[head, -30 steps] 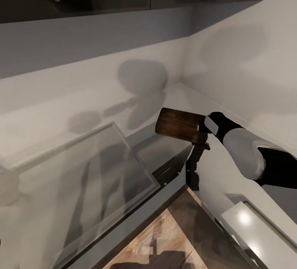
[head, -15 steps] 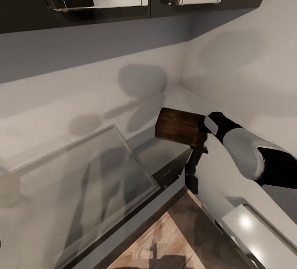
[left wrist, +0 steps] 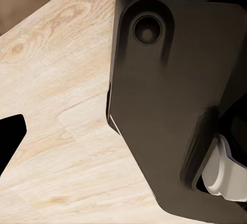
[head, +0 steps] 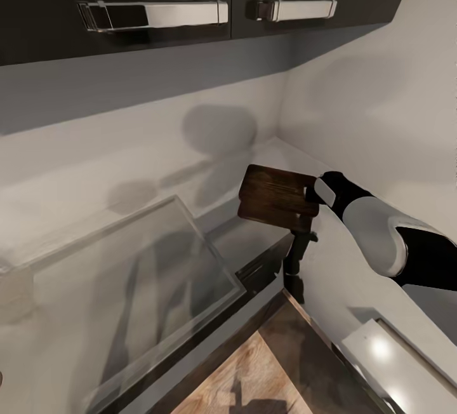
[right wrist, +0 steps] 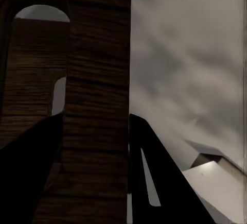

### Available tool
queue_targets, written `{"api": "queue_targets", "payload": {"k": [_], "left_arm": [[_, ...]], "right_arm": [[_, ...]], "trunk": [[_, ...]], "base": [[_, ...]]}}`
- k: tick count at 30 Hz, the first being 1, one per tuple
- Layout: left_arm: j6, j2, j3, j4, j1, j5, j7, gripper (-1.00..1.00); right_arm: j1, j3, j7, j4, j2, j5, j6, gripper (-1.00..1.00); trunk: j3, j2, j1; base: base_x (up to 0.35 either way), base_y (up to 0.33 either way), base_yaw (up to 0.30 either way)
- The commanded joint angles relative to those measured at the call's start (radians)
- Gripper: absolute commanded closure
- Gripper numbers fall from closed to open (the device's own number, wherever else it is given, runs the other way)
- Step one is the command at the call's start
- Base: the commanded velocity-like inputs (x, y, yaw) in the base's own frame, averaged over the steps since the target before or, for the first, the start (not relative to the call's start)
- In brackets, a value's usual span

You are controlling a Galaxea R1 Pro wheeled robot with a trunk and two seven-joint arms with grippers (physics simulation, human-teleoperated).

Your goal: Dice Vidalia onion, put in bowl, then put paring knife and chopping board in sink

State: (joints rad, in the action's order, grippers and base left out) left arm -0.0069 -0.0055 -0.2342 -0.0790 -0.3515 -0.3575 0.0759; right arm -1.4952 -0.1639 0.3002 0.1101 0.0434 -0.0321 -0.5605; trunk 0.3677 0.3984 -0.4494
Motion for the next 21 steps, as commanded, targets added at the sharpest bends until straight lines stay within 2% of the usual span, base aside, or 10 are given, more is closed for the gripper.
{"api": "queue_targets", "payload": {"k": [1, 8, 15, 21], "left_arm": [[-0.001, -0.001, -0.008, -0.002, -0.001, -0.008, 0.001, -1.0], [-0.001, -0.001, -0.008, -0.001, -0.001, -0.008, -0.001, -1.0], [-0.002, -0.001, -0.008, -0.001, -0.001, -0.008, -0.002, -1.0], [-0.002, 0.001, -0.008, -0.001, -0.001, -0.008, -0.002, -1.0]], "right_arm": [[0.0, -0.006, 0.003, 0.004, 0.0, -0.002, -0.005, 1.0], [0.0, -0.005, 0.004, 0.042, -0.003, -0.002, -0.007, 1.0], [0.0, -0.005, 0.003, 0.067, -0.022, -0.004, -0.007, 1.0], [0.0, -0.005, 0.003, 0.069, -0.04, -0.005, -0.007, 1.0]], "trunk": [[0.0, 0.002, -0.001], [-0.011, 0.002, -0.001], [-0.022, 0.002, -0.001], [-0.032, 0.002, -0.001]], "base": [[0.0, 0.0, 0.0], [0.0, 0.0, 0.0], [-0.009, 0.0, 0.0], [-0.221, 0.0, 0.0]]}}
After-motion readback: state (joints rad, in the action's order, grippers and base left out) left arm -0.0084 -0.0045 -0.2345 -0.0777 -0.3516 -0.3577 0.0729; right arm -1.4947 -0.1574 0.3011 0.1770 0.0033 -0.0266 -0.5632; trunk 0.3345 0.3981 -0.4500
